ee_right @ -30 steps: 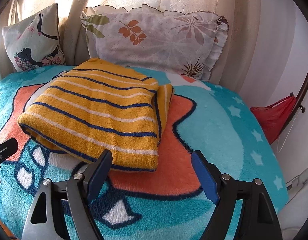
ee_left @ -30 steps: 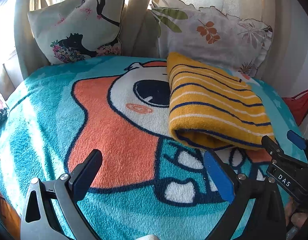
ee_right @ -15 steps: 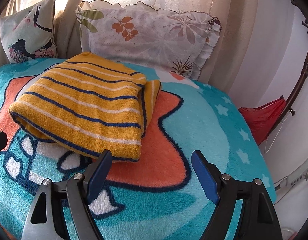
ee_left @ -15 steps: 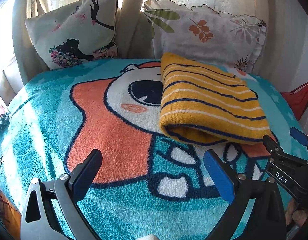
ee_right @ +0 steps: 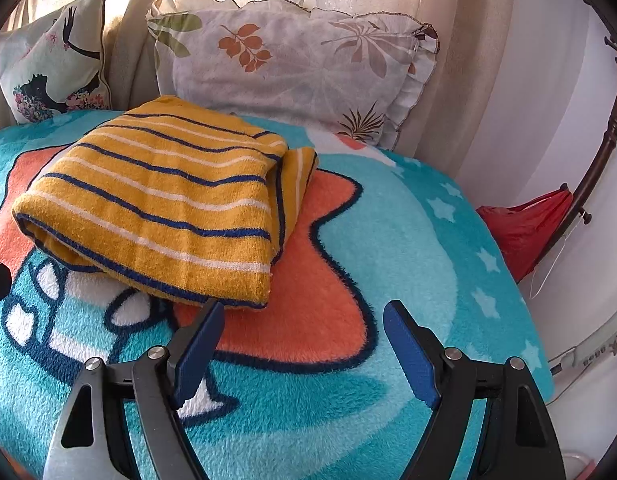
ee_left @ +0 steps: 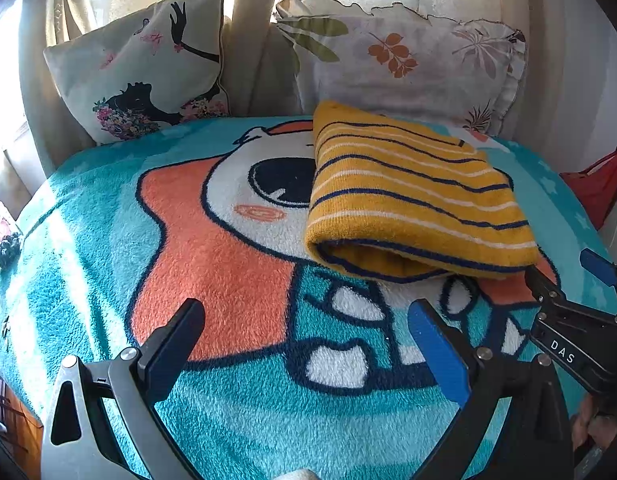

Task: Fold small clothes

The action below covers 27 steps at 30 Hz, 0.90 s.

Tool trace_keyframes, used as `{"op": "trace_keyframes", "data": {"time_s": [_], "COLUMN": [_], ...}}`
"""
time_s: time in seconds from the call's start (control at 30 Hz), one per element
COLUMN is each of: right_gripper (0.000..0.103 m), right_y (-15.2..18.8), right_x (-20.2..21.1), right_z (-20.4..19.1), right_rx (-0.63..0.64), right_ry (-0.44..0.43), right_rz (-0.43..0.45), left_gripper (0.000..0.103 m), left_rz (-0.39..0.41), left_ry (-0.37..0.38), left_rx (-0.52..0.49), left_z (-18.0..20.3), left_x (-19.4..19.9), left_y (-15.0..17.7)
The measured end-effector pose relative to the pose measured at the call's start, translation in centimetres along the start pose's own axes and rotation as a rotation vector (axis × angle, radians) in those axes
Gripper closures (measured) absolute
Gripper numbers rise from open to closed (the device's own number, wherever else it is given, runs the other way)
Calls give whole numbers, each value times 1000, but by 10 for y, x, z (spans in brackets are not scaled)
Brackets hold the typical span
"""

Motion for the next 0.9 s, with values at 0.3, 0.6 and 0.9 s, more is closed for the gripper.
{"op": "trace_keyframes", "data": {"time_s": [0.3, 0.6, 0.9], "right_gripper": [18, 17, 17], "right_y": [0, -2, -5], "right_x": [1, 5, 6], "right_z": [-1, 0, -4], "right_rx": [2, -4, 9], "right_ry": [-3, -10, -18], "right_rz": [2, 16, 19], "left_gripper": [2, 2, 2], "left_rz": [-6, -11, -15], "left_ry": [-5, -9, -10], "left_rx": [-4, -12, -2], "left_z": [2, 3, 0], "left_x": [-2, -3, -4], "left_y": [1, 2, 2]}}
Point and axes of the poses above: each gripper's, at about its wrist camera, not at the fingertips, and x roughly against the way its jaws point, z to its right, y to its underside, the point moved 3 cm from there along -x, roughly the way its jaws point, and after that the axes turned 13 degrees about x, right-handed, at the moved point
